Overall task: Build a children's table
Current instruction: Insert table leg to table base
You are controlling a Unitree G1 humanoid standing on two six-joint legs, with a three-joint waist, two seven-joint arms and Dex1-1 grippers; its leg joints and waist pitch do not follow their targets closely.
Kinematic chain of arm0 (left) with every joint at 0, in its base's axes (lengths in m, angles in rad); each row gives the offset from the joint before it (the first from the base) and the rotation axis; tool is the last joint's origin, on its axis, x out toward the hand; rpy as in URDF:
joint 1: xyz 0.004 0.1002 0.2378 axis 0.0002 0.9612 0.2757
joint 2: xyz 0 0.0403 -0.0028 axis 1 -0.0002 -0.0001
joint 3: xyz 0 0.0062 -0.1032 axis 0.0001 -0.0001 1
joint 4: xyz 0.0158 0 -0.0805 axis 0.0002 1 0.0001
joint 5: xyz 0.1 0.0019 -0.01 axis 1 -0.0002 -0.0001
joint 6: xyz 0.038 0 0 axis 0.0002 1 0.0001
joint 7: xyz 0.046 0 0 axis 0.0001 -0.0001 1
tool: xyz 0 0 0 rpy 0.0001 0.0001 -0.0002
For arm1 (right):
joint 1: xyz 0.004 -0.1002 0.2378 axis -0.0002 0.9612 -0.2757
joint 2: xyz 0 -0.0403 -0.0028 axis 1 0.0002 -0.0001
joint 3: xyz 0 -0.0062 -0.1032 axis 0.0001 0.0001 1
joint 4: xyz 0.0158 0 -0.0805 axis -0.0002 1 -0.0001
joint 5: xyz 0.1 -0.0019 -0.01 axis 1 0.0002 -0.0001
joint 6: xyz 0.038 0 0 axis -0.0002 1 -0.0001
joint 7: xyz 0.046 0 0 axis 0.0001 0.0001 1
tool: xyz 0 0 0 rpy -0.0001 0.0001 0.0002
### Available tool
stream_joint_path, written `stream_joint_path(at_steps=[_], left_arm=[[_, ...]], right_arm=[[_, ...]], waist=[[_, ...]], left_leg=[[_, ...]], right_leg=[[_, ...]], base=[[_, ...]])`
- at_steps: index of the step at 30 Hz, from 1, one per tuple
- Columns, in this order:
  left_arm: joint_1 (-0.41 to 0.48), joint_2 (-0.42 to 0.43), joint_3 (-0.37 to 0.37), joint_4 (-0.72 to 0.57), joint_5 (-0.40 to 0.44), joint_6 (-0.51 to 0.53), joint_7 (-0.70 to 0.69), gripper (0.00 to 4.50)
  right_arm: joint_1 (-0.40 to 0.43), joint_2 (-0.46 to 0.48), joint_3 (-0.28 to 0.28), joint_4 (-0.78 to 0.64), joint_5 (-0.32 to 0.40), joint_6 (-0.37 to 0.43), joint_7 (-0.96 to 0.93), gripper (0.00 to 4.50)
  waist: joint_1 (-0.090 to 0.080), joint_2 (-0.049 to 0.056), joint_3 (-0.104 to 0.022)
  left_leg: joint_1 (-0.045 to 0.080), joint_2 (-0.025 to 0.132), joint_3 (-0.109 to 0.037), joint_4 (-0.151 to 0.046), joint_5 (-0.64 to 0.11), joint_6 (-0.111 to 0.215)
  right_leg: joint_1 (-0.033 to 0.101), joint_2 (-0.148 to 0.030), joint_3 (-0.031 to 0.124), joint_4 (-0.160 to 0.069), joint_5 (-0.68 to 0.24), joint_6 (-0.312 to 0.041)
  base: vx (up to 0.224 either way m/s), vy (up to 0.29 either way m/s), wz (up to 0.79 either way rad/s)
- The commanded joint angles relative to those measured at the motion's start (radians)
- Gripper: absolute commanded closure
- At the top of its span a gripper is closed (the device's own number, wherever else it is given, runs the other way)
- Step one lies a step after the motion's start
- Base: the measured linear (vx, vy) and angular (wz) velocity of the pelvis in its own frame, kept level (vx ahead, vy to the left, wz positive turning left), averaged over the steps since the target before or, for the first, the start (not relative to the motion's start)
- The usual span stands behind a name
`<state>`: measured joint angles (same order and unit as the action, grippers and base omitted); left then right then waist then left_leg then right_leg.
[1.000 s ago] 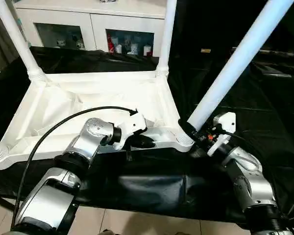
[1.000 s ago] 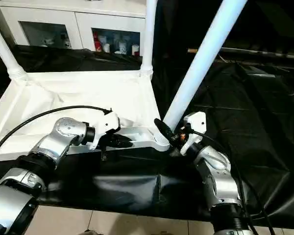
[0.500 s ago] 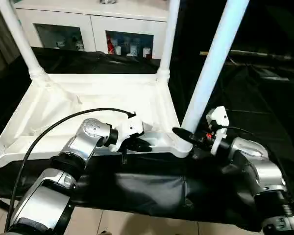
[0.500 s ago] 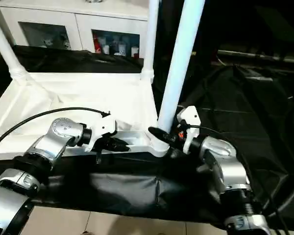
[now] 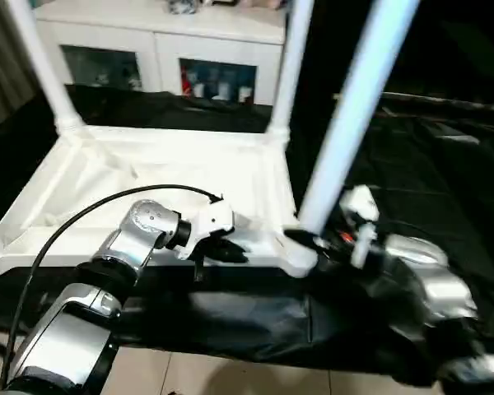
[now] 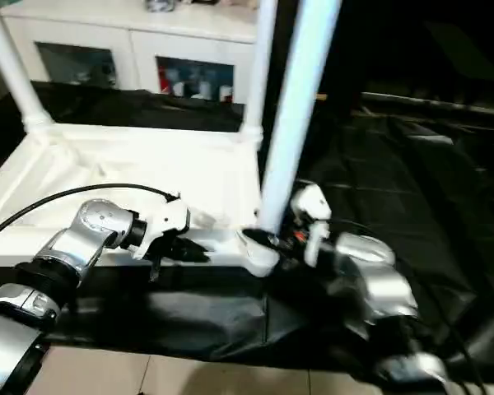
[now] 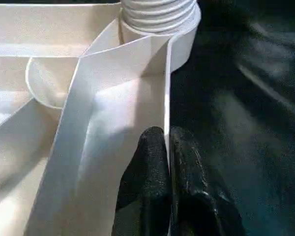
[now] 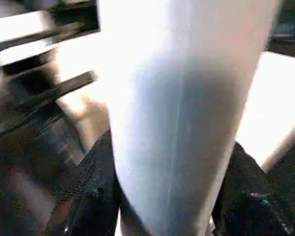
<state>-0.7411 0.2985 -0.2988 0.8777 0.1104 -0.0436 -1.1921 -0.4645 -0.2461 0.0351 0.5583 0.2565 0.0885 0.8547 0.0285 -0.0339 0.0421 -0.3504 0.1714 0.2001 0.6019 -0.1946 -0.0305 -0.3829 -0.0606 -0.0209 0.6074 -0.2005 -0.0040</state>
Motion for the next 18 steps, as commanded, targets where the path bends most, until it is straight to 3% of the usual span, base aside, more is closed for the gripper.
stream_joint_path(at_steps=[1,5,8,9,11,12,13,14,15,18], left_arm=[[-0.025,-0.035,0.001,0.018,0.010,0.045,0.070,4.50],[-0.045,-0.104,0.028,0.065,0.019,0.157,0.269,4.50],[-0.065,-0.178,0.059,0.098,0.017,0.243,0.447,4.50],[-0.076,-0.216,0.084,0.112,0.008,0.277,0.528,4.50],[-0.086,-0.251,0.106,0.122,-0.001,0.293,0.593,4.50],[-0.092,-0.270,0.116,0.129,-0.006,0.296,0.628,4.50],[-0.098,-0.281,0.119,0.137,-0.005,0.292,0.660,4.50],[-0.103,-0.287,0.119,0.144,0.001,0.283,0.693,4.50],[-0.103,-0.282,0.111,0.145,0.011,0.266,0.708,4.50],[-0.093,-0.251,0.086,0.128,0.039,0.210,0.680,4.50]], right_arm=[[0.008,0.014,-0.005,0.164,-0.085,0.025,-0.175,2.61],[-0.077,0.087,-0.044,0.275,-0.107,0.012,-0.431,2.61],[-0.139,0.142,-0.083,0.352,-0.108,0.005,-0.628,2.61],[-0.167,0.163,-0.102,0.391,-0.108,-0.021,-0.716,2.61],[-0.194,0.186,-0.127,0.426,-0.086,-0.047,-0.747,2.61],[-0.206,0.198,-0.135,0.435,-0.082,-0.074,-0.764,2.61],[-0.215,0.210,-0.138,0.440,-0.081,-0.097,-0.759,2.61],[-0.224,0.223,-0.145,0.446,-0.078,-0.123,-0.755,2.61],[-0.226,0.231,-0.151,0.436,-0.072,-0.146,-0.735,2.61],[-0.224,0.235,-0.167,0.392,-0.040,-0.197,-0.646,2.61]], waist=[[-0.012,0.008,-0.030],[-0.022,0.018,-0.032],[-0.032,0.016,-0.032],[-0.034,0.012,-0.031],[-0.036,0.002,-0.032],[-0.042,-0.006,-0.034],[-0.048,0.002,-0.036],[-0.051,0.006,-0.039],[-0.060,0.002,-0.045],[-0.058,-0.004,-0.047]], left_leg=[[0.024,0.060,-0.056,-0.091,-0.472,-0.061],[0.033,0.061,-0.062,-0.100,-0.550,-0.075],[0.034,0.061,-0.061,-0.105,-0.593,-0.083],[0.041,0.056,-0.058,-0.101,-0.608,-0.078],[0.042,0.049,-0.059,-0.095,-0.608,-0.057],[0.027,0.050,-0.064,-0.099,-0.591,-0.041],[0.010,0.053,-0.070,-0.107,-0.572,-0.035],[0.006,0.056,-0.072,-0.109,-0.566,-0.035],[-0.011,0.058,-0.077,-0.115,-0.521,-0.031],[-0.012,0.054,-0.065,-0.107,-0.468,0.010]], right_leg=[[-0.006,-0.092,0.030,-0.114,-0.630,-0.141],[-0.004,-0.087,0.007,-0.124,-0.564,-0.145],[-0.004,-0.089,-0.004,-0.122,-0.513,-0.154],[-0.013,-0.088,-0.006,-0.130,-0.530,-0.146],[-0.012,-0.092,-0.014,-0.138,-0.562,-0.125],[0.000,-0.099,-0.018,-0.137,-0.565,-0.112],[0.014,-0.103,-0.021,-0.133,-0.545,-0.104],[0.017,-0.104,-0.020,-0.129,-0.518,-0.110],[0.028,-0.106,-0.018,-0.121,-0.419,-0.132],[0.024,-0.111,-0.011,-0.124,-0.372,-0.163]], base=[[-0.051,0.020,-0.10],[-0.051,0.043,-0.10],[-0.028,0.051,-0.06],[0.000,0.000,0.00],[0.000,0.000,0.00],[0.000,0.000,0.00],[0.000,0.000,0.00],[0.025,0.038,-0.19],[0.021,0.026,-0.18],[0.007,0.009,-0.06]])
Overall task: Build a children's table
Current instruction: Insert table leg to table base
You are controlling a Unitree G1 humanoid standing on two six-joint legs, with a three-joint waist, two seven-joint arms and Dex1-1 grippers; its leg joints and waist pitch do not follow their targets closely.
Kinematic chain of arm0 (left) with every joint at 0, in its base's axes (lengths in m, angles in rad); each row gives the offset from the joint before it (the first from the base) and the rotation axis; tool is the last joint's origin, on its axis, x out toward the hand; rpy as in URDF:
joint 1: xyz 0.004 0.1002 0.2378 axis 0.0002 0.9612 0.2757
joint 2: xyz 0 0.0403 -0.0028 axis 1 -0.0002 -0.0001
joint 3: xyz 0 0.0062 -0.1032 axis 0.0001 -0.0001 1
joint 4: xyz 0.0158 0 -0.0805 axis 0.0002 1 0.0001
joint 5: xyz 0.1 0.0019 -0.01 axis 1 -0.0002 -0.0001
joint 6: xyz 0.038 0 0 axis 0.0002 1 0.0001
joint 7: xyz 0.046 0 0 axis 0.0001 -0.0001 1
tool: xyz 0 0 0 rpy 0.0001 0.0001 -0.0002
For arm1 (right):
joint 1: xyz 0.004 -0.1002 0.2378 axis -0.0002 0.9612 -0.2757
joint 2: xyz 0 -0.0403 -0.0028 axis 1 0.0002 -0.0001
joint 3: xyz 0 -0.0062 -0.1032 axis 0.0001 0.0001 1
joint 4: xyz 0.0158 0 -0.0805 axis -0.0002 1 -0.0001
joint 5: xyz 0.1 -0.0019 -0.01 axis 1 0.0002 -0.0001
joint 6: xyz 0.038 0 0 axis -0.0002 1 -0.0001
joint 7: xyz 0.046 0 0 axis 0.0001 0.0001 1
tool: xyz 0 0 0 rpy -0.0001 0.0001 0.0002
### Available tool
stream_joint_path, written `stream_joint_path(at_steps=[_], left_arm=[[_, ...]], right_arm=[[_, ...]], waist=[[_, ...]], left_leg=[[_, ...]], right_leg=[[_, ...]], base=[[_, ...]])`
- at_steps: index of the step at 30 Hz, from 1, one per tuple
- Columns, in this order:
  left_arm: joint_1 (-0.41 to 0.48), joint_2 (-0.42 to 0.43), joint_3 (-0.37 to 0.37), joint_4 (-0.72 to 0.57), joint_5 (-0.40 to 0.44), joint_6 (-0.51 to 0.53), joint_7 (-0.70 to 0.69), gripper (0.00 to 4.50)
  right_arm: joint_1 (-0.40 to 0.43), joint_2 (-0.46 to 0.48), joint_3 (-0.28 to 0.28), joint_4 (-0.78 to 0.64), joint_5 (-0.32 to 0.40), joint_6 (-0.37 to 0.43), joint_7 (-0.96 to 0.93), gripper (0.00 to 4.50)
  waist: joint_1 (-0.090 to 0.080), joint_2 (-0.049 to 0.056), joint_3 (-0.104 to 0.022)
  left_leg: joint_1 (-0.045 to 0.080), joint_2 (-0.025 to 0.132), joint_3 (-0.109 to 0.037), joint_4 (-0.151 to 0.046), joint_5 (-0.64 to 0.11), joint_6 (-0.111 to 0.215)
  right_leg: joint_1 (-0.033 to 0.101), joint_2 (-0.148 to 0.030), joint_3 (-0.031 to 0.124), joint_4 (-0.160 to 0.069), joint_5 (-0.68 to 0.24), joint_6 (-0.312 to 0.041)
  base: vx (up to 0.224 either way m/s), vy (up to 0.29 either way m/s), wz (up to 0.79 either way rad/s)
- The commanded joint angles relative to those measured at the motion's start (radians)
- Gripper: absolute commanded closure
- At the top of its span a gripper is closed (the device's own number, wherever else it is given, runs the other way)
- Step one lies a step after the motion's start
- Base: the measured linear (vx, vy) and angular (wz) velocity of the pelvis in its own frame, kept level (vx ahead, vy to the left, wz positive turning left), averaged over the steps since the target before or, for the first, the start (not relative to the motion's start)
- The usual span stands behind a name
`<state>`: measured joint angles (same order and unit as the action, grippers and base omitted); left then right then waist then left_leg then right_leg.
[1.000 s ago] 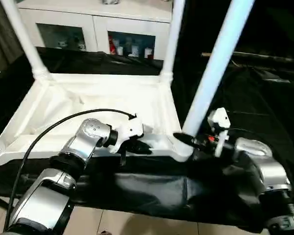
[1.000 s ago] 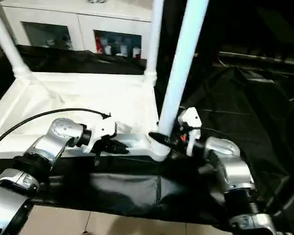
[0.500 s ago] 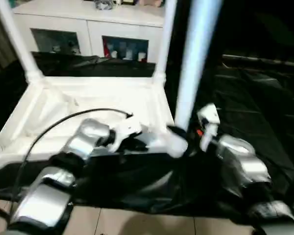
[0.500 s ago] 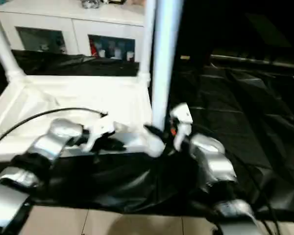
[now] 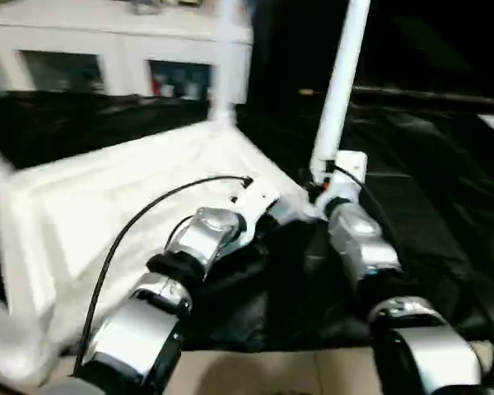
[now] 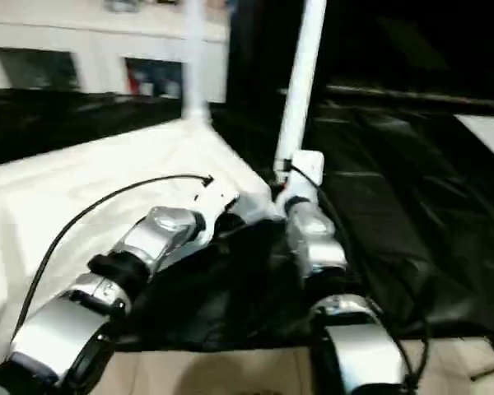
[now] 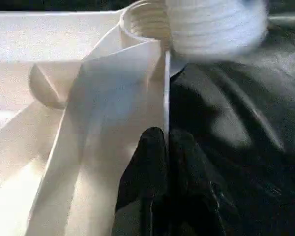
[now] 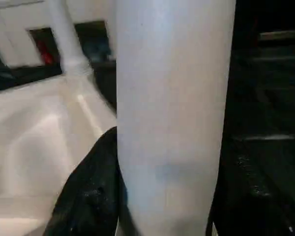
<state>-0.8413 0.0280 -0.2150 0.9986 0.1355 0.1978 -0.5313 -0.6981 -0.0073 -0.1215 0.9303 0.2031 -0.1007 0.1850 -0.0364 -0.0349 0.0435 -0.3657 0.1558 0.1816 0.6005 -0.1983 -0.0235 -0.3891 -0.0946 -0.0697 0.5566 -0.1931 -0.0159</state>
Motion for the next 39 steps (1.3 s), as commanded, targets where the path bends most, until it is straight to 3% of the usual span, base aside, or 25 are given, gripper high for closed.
stream_joint_path(at_steps=[1,3,4,6,8,10,11,12,13,15,16,17,18,20,21,23,24,26,28,30,31,32,35,37,39], left_arm=[[0.013,0.030,-0.003,-0.004,0.016,-0.043,-0.004,4.50],[0.028,0.054,-0.026,-0.034,0.028,-0.095,-0.075,4.50],[0.039,0.075,-0.037,-0.057,0.033,-0.095,-0.109,4.50],[0.051,0.099,-0.051,-0.077,0.034,-0.122,-0.158,4.50],[0.057,0.113,-0.060,-0.089,0.033,-0.153,-0.185,4.50],[0.075,0.151,-0.080,-0.134,0.030,-0.209,-0.253,4.50],[0.075,0.151,-0.080,-0.134,0.030,-0.209,-0.253,4.50],[0.081,0.162,-0.084,-0.147,0.028,-0.227,-0.270,4.21],[0.088,0.172,-0.067,-0.182,-0.003,-0.185,-0.317,4.04],[0.108,0.197,-0.031,-0.279,-0.074,-0.096,-0.406,3.90],[0.110,0.200,-0.027,-0.290,-0.082,-0.090,-0.414,3.80],[0.115,0.203,-0.019,-0.316,-0.100,-0.074,-0.429,3.80],[0.120,0.206,-0.004,-0.347,-0.128,-0.054,-0.444,3.67],[0.117,0.214,0.030,-0.390,-0.171,-0.025,-0.448,3.56],[0.109,0.224,0.057,-0.420,-0.208,0.011,-0.458,3.44],[0.085,0.228,0.089,-0.420,-0.232,0.036,-0.445,3.25],[0.060,0.228,0.113,-0.398,-0.232,0.034,-0.408,3.16],[0.025,0.228,0.141,-0.367,-0.228,0.046,-0.356,3.02],[-0.062,0.233,0.182,-0.270,-0.178,0.104,-0.180,2.85],[-0.100,0.237,0.192,-0.227,-0.151,0.120,-0.090,2.68],[-0.125,0.235,0.201,-0.205,-0.147,0.125,-0.046,2.68],[-0.172,0.219,0.211,-0.186,-0.161,0.126,0.016,2.52],[-0.220,0.188,0.213,-0.160,-0.168,0.103,0.058,2.29],[-0.261,0.134,0.214,-0.173,-0.195,0.091,0.027,2.10],[-0.283,0.075,0.215,-0.216,-0.234,0.091,-0.038,1.89]], right_arm=[[0.011,-0.005,-0.018,-0.001,0.030,-0.017,0.053,2.61],[0.013,-0.017,-0.030,-0.052,0.061,-0.035,0.117,2.61],[0.015,-0.025,-0.041,-0.097,0.103,-0.030,0.185,2.61],[0.015,-0.038,-0.041,-0.143,0.125,-0.024,0.239,2.61],[0.014,-0.046,-0.040,-0.171,0.137,-0.017,0.271,2.61],[0.008,-0.069,-0.041,-0.241,0.167,0.006,0.343,2.61],[0.008,-0.069,-0.041,-0.241,0.167,0.006,0.343,2.61],[0.007,-0.076,-0.040,-0.256,0.170,0.012,0.358,2.61],[0.005,-0.088,-0.038,-0.278,0.179,0.028,0.381,2.61],[0.013,-0.117,-0.028,-0.336,0.193,0.074,0.429,2.61],[0.014,-0.120,-0.027,-0.343,0.194,0.080,0.434,2.61],[0.018,-0.126,-0.022,-0.353,0.193,0.088,0.441,2.61],[0.025,-0.135,-0.014,-0.365,0.191,0.096,0.453,2.61],[0.038,-0.148,0.000,-0.386,0.183,0.110,0.466,2.61],[0.051,-0.153,0.007,-0.408,0.183,0.124,0.471,2.61],[0.065,-0.151,0.014,-0.431,0.184,0.132,0.473,2.61],[0.075,-0.149,0.021,-0.446,0.182,0.133,0.477,2.61],[0.087,-0.145,0.029,-0.464,0.180,0.138,0.481,2.61],[0.107,-0.139,0.044,-0.491,0.173,0.151,0.488,2.61],[0.110,-0.138,0.050,-0.494,0.168,0.158,0.488,2.61],[0.111,-0.139,0.054,-0.491,0.160,0.159,0.486,2.61],[0.113,-0.144,0.070,-0.482,0.143,0.169,0.482,2.61],[0.112,-0.147,0.093,-0.467,0.120,0.171,0.484,2.61],[0.114,-0.145,0.102,-0.454,0.106,0.184,0.475,2.61],[0.114,-0.148,0.112,-0.438,0.088,0.192,0.459,2.61]], waist=[[0.013,-0.004,-0.054],[0.025,-0.007,-0.058],[0.030,-0.006,-0.057],[0.037,-0.004,-0.053],[0.047,-0.001,-0.055],[0.055,-0.006,-0.057],[0.062,-0.005,-0.060],[0.064,-0.009,-0.060],[0.068,-0.024,-0.061],[0.081,-0.015,-0.063],[0.083,-0.014,-0.065],[0.086,-0.012,-0.068],[0.084,-0.018,-0.069],[0.089,-0.018,-0.073],[0.093,-0.020,-0.069],[0.096,-0.020,-0.065],[0.098,-0.021,-0.058],[0.098,-0.021,-0.056],[0.097,-0.017,-0.055],[0.095,-0.026,-0.053],[0.097,-0.024,-0.054],[0.096,-0.033,-0.054],[0.104,-0.032,-0.058],[0.107,-0.047,-0.061],[0.117,-0.044,-0.061]], left_leg=[[0.004,0.069,-0.040,-0.098,-0.402,0.023],[-0.006,0.072,-0.032,-0.093,-0.303,0.067],[-0.003,0.073,-0.027,-0.091,-0.279,0.081],[0.002,0.075,-0.023,-0.091,-0.294,0.084],[0.003,0.077,-0.021,-0.092,-0.269,0.075],[0.005,0.078,-0.014,-0.090,-0.233,0.077],[0.006,0.080,-0.011,-0.088,-0.199,0.082],[0.001,0.078,-0.005,-0.083,-0.166,0.089],[-0.001,0.078,-0.002,-0.081,-0.142,0.095],[0.006,0.080,0.001,-0.077,-0.092,0.102],[0.002,0.080,0.000,-0.076,-0.051,0.107],[0.011,0.079,0.004,-0.070,-0.018,0.115],[0.006,0.077,0.005,-0.067,0.003,0.126],[0.005,0.075,0.006,-0.059,0.069,0.157],[0.003,0.075,0.007,-0.058,0.065,0.172],[0.003,0.076,0.007,-0.061,0.019,0.161],[0.005,0.075,0.007,-0.065,-0.049,0.127],[0.007,0.076,0.006,-0.067,-0.084,0.102],[0.012,0.075,0.002,-0.069,-0.143,0.056],[0.006,0.075,-0.002,-0.073,-0.161,0.038],[0.006,0.074,-0.002,-0.071,-0.156,0.029],[0.005,0.073,-0.001,-0.071,-0.149,0.031],[0.003,0.071,-0.001,-0.066,-0.099,0.043],[0.000,0.070,0.000,-0.061,-0.054,0.068],[0.001,0.071,0.002,-0.058,-0.021,0.083]], right_leg=[[0.031,-0.082,0.045,-0.069,-0.332,-0.177],[0.037,-0.083,0.047,-0.060,-0.267,-0.196],[0.030,-0.078,0.044,-0.058,-0.270,-0.204],[0.021,-0.076,0.044,-0.065,-0.331,-0.199],[0.020,-0.073,0.044,-0.063,-0.326,-0.191],[0.021,-0.070,0.044,-0.056,-0.276,-0.200],[0.021,-0.071,0.045,-0.048,-0.230,-0.212],[0.022,-0.067,0.046,-0.039,-0.185,-0.221],[0.022,-0.065,0.047,-0.032,-0.158,-0.229],[0.023,-0.069,0.049,-0.018,-0.100,-0.260],[0.028,-0.066,0.049,-0.006,-0.032,-0.277],[0.021,-0.060,0.049,0.003,0.044,-0.294],[0.024,-0.058,0.050,0.008,0.082,-0.301],[0.023,-0.057,0.049,0.023,0.189,-0.327],[0.021,-0.057,0.048,0.020,0.187,-0.335],[0.022,-0.061,0.048,0.014,0.118,-0.330],[0.022,-0.060,0.049,0.001,0.012,-0.305],[0.021,-0.059,0.049,-0.005,-0.040,-0.284],[0.017,-0.055,0.048,-0.011,-0.114,-0.246],[0.024,-0.060,0.047,-0.019,-0.171,-0.218],[0.021,-0.058,0.049,-0.017,-0.177,-0.212],[0.021,-0.057,0.048,-0.018,-0.173,-0.209],[0.022,-0.059,0.047,-0.010,-0.108,-0.224],[0.026,-0.060,0.046,-0.001,-0.038,-0.247],[0.025,-0.064,0.047,0.004,0.007,-0.274]], base=[[0.000,0.000,0.00],[0.000,0.000,0.00],[0.000,0.000,0.00],[0.017,-0.058,0.01],[0.027,-0.060,0.00],[0.041,-0.053,0.02],[0.000,0.000,0.00],[0.000,0.000,0.00],[0.000,0.000,0.00],[0.000,0.000,0.00],[0.000,0.000,0.00],[0.000,0.000,0.00],[0.000,0.000,0.00],[0.000,0.000,0.00],[0.000,0.000,0.00],[0.000,0.000,0.00],[0.000,0.000,0.00],[0.000,0.000,0.00],[0.000,0.000,0.00],[0.000,0.000,0.00],[0.000,0.000,0.00],[0.000,0.000,0.00],[0.000,0.000,0.00],[0.000,0.000,0.00],[0.000,0.000,0.00]])
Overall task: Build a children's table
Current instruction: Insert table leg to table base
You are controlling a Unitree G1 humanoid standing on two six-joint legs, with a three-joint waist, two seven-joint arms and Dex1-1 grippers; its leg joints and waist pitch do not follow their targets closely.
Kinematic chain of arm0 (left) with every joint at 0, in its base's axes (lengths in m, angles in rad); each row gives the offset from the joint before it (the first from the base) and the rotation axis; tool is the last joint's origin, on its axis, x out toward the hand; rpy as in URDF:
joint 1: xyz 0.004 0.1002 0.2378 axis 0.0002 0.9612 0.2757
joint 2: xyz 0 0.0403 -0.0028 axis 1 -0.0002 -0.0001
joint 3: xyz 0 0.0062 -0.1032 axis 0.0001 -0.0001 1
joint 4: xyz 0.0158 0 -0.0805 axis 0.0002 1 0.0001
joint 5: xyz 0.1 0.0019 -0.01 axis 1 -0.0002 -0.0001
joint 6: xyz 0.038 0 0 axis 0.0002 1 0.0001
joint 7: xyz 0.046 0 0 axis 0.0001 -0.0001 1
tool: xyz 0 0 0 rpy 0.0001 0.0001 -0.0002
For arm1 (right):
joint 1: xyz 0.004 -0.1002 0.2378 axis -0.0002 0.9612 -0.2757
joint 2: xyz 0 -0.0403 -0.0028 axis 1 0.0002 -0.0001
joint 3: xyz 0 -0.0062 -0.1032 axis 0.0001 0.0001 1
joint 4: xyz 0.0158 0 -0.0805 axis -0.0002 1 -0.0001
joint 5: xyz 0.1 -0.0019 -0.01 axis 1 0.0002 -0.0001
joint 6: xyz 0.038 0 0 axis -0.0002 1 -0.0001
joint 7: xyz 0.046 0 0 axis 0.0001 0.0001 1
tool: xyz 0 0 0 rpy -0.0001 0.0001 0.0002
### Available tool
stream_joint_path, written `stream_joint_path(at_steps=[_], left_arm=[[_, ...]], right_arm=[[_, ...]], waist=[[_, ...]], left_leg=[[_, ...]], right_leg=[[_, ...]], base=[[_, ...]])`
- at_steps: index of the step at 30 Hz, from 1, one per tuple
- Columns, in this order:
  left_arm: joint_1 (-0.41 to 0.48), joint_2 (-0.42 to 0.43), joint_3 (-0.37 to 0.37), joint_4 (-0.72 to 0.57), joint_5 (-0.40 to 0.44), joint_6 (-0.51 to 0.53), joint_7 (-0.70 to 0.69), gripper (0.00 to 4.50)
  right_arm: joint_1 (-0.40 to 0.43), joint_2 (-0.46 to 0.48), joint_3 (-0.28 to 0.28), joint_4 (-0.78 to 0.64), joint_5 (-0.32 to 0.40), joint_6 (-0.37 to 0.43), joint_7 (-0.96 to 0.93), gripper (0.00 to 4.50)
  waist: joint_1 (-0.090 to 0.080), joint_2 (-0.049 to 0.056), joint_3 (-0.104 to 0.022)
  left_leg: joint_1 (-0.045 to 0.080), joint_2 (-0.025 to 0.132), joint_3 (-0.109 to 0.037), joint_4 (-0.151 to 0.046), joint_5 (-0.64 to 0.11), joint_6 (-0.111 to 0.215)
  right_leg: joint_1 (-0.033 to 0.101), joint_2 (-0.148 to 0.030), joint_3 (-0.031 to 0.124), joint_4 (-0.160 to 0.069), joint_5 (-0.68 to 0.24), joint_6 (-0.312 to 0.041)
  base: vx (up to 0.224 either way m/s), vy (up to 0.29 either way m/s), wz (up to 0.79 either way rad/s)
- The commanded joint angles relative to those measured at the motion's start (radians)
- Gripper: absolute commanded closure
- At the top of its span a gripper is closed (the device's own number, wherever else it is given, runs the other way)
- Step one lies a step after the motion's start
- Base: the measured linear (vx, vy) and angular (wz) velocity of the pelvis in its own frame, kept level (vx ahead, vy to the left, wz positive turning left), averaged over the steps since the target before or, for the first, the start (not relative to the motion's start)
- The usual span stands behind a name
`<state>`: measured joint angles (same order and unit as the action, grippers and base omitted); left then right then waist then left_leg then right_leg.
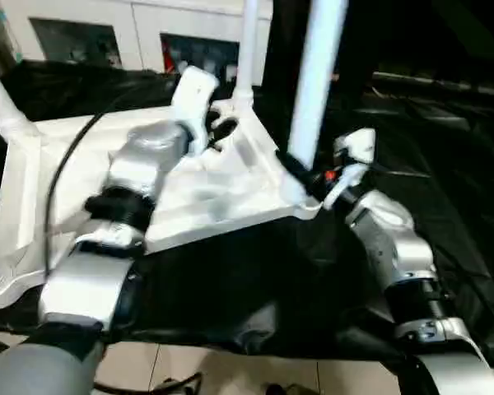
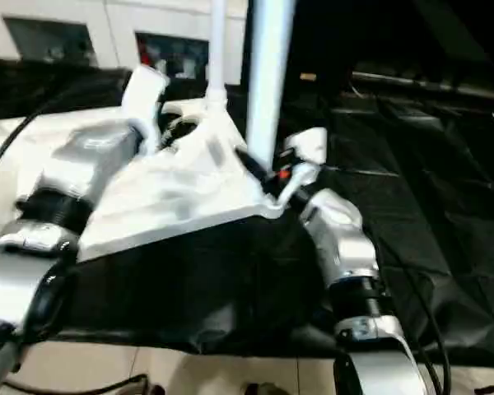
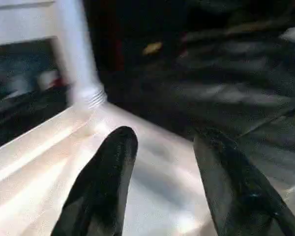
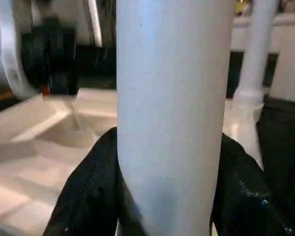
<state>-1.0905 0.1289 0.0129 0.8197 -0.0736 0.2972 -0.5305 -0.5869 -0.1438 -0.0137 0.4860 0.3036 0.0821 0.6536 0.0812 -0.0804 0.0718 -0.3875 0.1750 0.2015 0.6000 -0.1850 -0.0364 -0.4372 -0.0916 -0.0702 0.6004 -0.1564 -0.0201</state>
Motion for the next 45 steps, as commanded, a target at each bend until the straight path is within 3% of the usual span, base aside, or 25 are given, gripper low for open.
stream_joint_path(at_steps=[1,3,7,13,14,19,23,29,31,33,35,36,38,39,40,41,42,44,45], left_arm=[[-0.037,-0.041,-0.020,-0.049,-0.028,-0.014,-0.058,1.89],[-0.038,-0.071,-0.042,-0.069,-0.026,-0.016,-0.081,1.61],[-0.018,-0.147,-0.077,-0.122,-0.063,0.013,-0.092,1.41],[-0.023,-0.130,-0.056,-0.057,-0.021,-0.026,-0.054,1.00],[-0.023,-0.130,-0.056,-0.057,-0.021,-0.026,-0.054,0.72],[-0.029,-0.095,-0.037,-0.036,-0.001,-0.064,0.014,0.45],[0.001,-0.038,-0.040,-0.004,0.031,-0.133,0.030,0.45],[0.082,0.021,-0.073,0.017,0.021,-0.173,-0.153,0.45],[0.125,0.024,-0.130,0.019,0.025,-0.163,-0.282,0.45],[0.185,0.006,-0.259,0.031,0.077,-0.181,-0.431,0.45],[0.192,-0.008,-0.293,0.058,0.114,-0.209,-0.421,0.45],[0.186,-0.018,-0.292,0.082,0.125,-0.218,-0.411,0.45],[0.177,-0.031,-0.289,0.114,0.136,-0.225,-0.404,0.45],[0.157,-0.044,-0.282,0.160,0.146,-0.217,-0.398,0.45],[0.149,-0.049,-0.280,0.178,0.149,-0.213,-0.396,0.45],[0.130,-0.054,-0.277,0.217,0.161,-0.208,-0.378,0.63],[0.121,-0.055,-0.275,0.231,0.165,-0.194,-0.362,0.63],[0.112,-0.051,-0.282,0.241,0.169,-0.187,-0.347,0.80],[0.102,-0.049,-0.279,0.251,0.164,-0.175,-0.331,0.93]], right_arm=[[0.001,-0.013,0.005,0.013,-0.018,0.009,-0.016,2.61],[0.000,-0.014,0.005,0.023,-0.023,0.005,-0.024,2.61],[-0.004,-0.013,0.003,0.031,-0.035,0.008,-0.043,2.62],[-0.002,-0.022,-0.001,0.025,-0.042,0.011,-0.043,2.62],[-0.002,-0.022,-0.001,0.025,-0.042,0.011,-0.043,2.62],[-0.001,-0.033,-0.010,0.019,-0.046,0.011,-0.049,2.62],[-0.023,-0.055,-0.055,0.018,-0.024,0.020,-0.061,2.62],[-0.051,-0.131,-0.120,0.048,-0.009,0.030,-0.075,2.62],[-0.053,-0.162,-0.130,0.063,-0.016,0.035,-0.077,2.62],[-0.043,-0.188,-0.128,0.059,-0.023,0.054,-0.065,2.62],[-0.037,-0.193,-0.125,0.052,-0.024,0.062,-0.059,2.62],[-0.034,-0.192,-0.125,0.046,-0.024,0.066,-0.059,2.62],[-0.030,-0.191,-0.126,0.037,-0.023,0.073,-0.059,2.62],[-0.019,-0.189,-0.124,0.022,-0.022,0.081,-0.058,2.62],[-0.015,-0.188,-0.123,0.017,-0.022,0.084,-0.058,2.62],[-0.003,-0.186,-0.121,0.002,-0.019,0.091,-0.059,2.62],[0.003,-0.186,-0.120,-0.007,-0.017,0.094,-0.059,2.62],[0.010,-0.187,-0.118,-0.016,-0.014,0.098,-0.058,2.62],[0.019,-0.187,-0.117,-0.027,-0.011,0.103,-0.057,2.62]], waist=[[0.006,-0.003,-0.089],[0.008,-0.013,-0.086],[0.010,-0.010,-0.085],[0.002,-0.011,-0.084],[0.003,-0.011,-0.085],[0.004,-0.006,-0.085],[0.004,-0.005,-0.087],[0.005,-0.003,-0.089],[0.010,-0.006,-0.089],[0.012,0.000,-0.088],[0.009,-0.002,-0.088],[0.009,0.003,-0.090],[0.004,-0.001,-0.090],[0.003,0.009,-0.088],[0.000,0.003,-0.089],[0.001,0.015,-0.088],[-0.002,0.006,-0.087],[-0.002,0.004,-0.087],[0.000,0.026,-0.089]], left_leg=[[0.022,0.052,-0.018,-0.055,-0.014,0.106],[0.019,0.052,-0.017,-0.055,-0.018,0.121],[0.021,0.052,-0.018,-0.054,-0.052,0.112],[0.019,0.048,-0.020,-0.054,-0.098,0.100],[0.020,0.048,-0.020,-0.054,-0.101,0.099],[0.020,0.052,-0.022,-0.055,-0.092,0.096],[0.021,0.048,-0.022,-0.054,-0.090,0.094],[0.024,0.045,-0.018,-0.052,-0.061,0.091],[0.026,0.047,-0.017,-0.052,-0.063,0.094],[0.025,0.048,-0.017,-0.053,-0.061,0.097],[0.025,0.051,-0.017,-0.052,-0.077,0.097],[0.022,0.050,-0.019,-0.052,-0.081,0.092],[0.021,0.050,-0.021,-0.052,-0.102,0.085],[0.018,0.048,-0.023,-0.054,-0.117,0.076],[0.020,0.047,-0.022,-0.054,-0.137,0.067],[0.021,0.046,-0.025,-0.055,-0.143,0.062],[0.022,0.046,-0.023,-0.055,-0.156,0.059],[0.019,0.045,-0.024,-0.054,-0.154,0.063],[0.021,0.045,-0.026,-0.054,-0.150,0.061]], right_leg=[[0.073,-0.065,0.046,-0.035,-0.001,-0.282],[0.076,-0.066,0.046,-0.037,-0.001,-0.285],[0.076,-0.068,0.047,-0.044,-0.064,-0.270],[0.075,-0.062,0.045,-0.055,-0.141,-0.230],[0.075,-0.062,0.045,-0.055,-0.146,-0.228],[0.074,-0.059,0.045,-0.050,-0.116,-0.232],[0.076,-0.058,0.045,-0.049,-0.111,-0.222],[0.075,-0.055,0.046,-0.041,-0.066,-0.245],[0.074,-0.058,0.046,-0.043,-0.081,-0.250],[0.073,-0.059,0.047,-0.043,-0.085,-0.253],[0.073,-0.058,0.048,-0.045,-0.083,-0.249],[0.078,-0.062,0.049,-0.043,-0.075,-0.248],[0.080,-0.063,0.047,-0.048,-0.090,-0.246],[0.082,-0.064,0.046,-0.052,-0.116,-0.238],[0.080,-0.062,0.046,-0.057,-0.143,-0.223],[0.081,-0.063,0.045,-0.058,-0.154,-0.221],[0.079,-0.060,0.044,-0.061,-0.169,-0.213],[0.081,-0.062,0.043,-0.062,-0.192,-0.212],[0.080,-0.062,0.044,-0.060,-0.190,-0.215]], base=[[0.000,0.000,0.00],[0.000,0.000,0.00],[0.000,0.000,0.00],[0.000,0.000,0.00],[0.000,0.000,0.00],[0.000,0.000,0.00],[0.000,0.000,0.00],[0.000,0.000,0.00],[0.000,0.000,0.00],[0.000,0.000,0.00],[0.000,0.000,0.00],[0.000,0.000,0.00],[0.000,0.000,0.00],[0.000,0.000,0.00],[0.000,0.000,0.00],[0.000,0.000,0.00],[0.000,0.000,0.00],[0.000,0.000,0.00],[0.000,0.000,0.00]])
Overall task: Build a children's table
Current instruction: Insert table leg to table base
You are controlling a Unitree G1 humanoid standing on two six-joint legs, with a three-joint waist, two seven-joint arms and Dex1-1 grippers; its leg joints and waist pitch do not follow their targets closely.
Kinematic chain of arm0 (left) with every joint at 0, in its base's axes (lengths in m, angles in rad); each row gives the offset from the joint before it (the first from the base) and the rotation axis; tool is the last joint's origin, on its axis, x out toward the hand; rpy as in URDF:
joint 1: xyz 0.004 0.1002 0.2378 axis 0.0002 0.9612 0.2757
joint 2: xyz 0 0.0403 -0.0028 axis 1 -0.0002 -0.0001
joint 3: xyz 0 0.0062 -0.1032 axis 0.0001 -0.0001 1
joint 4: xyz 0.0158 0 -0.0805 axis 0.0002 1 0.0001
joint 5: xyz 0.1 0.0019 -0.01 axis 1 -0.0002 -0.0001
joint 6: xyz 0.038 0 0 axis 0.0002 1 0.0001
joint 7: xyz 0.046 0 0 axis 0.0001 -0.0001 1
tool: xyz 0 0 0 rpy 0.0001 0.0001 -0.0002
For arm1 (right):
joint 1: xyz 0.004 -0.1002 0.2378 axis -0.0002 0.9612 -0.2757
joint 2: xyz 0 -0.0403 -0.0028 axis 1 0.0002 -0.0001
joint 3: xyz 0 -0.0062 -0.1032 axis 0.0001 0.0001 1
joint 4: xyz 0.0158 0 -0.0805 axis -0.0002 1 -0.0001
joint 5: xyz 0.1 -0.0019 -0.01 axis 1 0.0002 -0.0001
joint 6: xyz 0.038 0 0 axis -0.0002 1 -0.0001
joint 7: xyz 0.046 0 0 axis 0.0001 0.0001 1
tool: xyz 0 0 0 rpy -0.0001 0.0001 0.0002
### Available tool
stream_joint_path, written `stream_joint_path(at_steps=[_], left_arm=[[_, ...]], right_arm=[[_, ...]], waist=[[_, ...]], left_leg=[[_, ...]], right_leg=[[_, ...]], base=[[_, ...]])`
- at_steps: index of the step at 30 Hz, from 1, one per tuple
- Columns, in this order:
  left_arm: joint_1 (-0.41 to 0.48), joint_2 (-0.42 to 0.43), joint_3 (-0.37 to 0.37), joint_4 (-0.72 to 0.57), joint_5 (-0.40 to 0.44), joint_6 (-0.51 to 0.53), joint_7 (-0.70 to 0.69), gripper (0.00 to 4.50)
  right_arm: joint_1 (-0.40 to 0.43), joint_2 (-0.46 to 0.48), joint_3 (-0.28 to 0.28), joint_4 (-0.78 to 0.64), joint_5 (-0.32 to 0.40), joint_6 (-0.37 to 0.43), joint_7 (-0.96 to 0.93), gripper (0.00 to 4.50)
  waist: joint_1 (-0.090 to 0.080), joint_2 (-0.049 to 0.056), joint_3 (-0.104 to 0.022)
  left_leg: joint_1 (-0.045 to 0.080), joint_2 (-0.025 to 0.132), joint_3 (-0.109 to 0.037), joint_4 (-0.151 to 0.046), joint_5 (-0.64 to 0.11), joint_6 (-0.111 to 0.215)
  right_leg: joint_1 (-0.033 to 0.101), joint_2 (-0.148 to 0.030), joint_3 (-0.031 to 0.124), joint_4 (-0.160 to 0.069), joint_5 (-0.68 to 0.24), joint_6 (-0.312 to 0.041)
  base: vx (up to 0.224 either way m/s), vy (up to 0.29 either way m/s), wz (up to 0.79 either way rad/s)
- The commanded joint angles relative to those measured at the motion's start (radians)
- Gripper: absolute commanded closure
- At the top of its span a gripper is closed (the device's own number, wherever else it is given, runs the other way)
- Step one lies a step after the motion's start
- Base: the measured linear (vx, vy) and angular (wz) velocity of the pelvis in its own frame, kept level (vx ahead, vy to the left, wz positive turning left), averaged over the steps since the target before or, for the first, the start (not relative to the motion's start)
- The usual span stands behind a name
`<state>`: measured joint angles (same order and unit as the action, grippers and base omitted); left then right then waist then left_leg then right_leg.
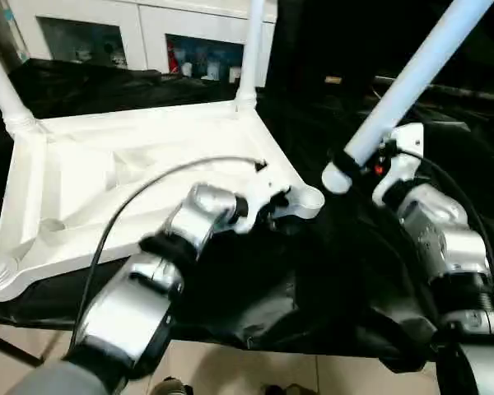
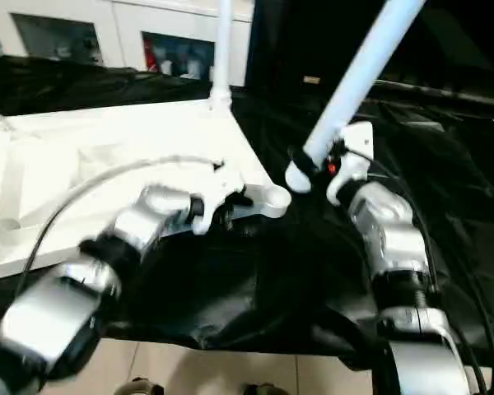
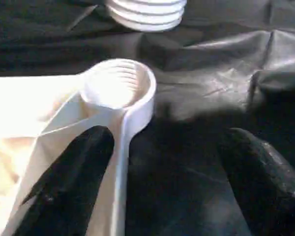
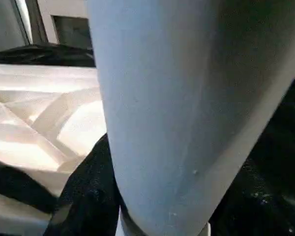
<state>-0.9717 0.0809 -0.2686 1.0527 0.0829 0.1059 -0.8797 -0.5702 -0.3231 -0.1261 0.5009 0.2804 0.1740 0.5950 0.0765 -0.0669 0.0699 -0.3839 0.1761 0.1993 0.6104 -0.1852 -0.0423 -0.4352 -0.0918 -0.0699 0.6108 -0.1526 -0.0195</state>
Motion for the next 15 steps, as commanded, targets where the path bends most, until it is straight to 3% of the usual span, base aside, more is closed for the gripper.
stream_joint_path(at_steps=[1,2,3,5,8,10,15], left_arm=[[-0.024,-0.001,0.005,0.024,0.002,0.022,0.029,0.93],[-0.028,0.000,0.006,0.029,0.000,0.023,0.035,1.08],[-0.042,-0.002,0.017,0.046,-0.007,0.026,0.045,1.26],[-0.053,-0.003,0.027,0.064,-0.004,0.028,0.053,1.27],[-0.064,-0.001,0.033,0.095,0.011,0.046,0.079,1.70],[-0.069,0.002,0.038,0.117,0.018,0.056,0.116,1.75],[-0.069,0.000,0.033,0.145,0.023,0.058,0.123,2.21]], right_arm=[[0.008,-0.009,-0.004,-0.050,0.014,0.014,0.003,2.62],[0.011,-0.010,-0.004,-0.054,0.015,0.016,0.003,2.62],[0.020,-0.011,-0.005,-0.065,0.016,0.023,0.005,2.62],[0.027,-0.011,-0.007,-0.074,0.017,0.029,0.005,2.62],[0.036,-0.010,-0.006,-0.085,0.016,0.034,0.003,2.62],[0.039,-0.007,-0.002,-0.091,0.015,0.038,0.003,2.62],[0.043,-0.004,0.002,-0.102,0.013,0.044,0.003,2.62]], waist=[[0.001,0.004,-0.088],[0.002,0.003,-0.090],[0.003,0.013,-0.090],[0.003,0.010,-0.090],[0.007,0.013,-0.089],[0.008,0.017,-0.089],[0.010,0.015,-0.090]], left_leg=[[0.016,0.045,-0.022,-0.064,-0.143,0.073],[0.016,0.045,-0.022,-0.063,-0.137,0.077],[0.017,0.045,-0.023,-0.063,-0.128,0.086],[0.017,0.045,-0.022,-0.062,-0.128,0.088],[0.018,0.045,-0.023,-0.063,-0.139,0.085],[0.018,0.045,-0.023,-0.063,-0.142,0.083],[0.019,0.045,-0.023,-0.063,-0.141,0.083]], right_leg=[[0.078,-0.058,0.043,-0.071,-0.167,-0.220],[0.078,-0.056,0.042,-0.068,-0.150,-0.224],[0.078,-0.057,0.042,-0.067,-0.117,-0.239],[0.079,-0.058,0.041,-0.065,-0.108,-0.249],[0.079,-0.058,0.041,-0.067,-0.117,-0.252],[0.079,-0.058,0.041,-0.067,-0.120,-0.251],[0.079,-0.058,0.041,-0.068,-0.121,-0.249]], base=[[0.000,0.000,0.00],[0.000,0.000,0.00],[0.000,0.000,0.00],[0.000,0.000,0.00],[0.000,0.000,0.00],[0.000,0.000,0.00],[0.000,0.000,0.00]])
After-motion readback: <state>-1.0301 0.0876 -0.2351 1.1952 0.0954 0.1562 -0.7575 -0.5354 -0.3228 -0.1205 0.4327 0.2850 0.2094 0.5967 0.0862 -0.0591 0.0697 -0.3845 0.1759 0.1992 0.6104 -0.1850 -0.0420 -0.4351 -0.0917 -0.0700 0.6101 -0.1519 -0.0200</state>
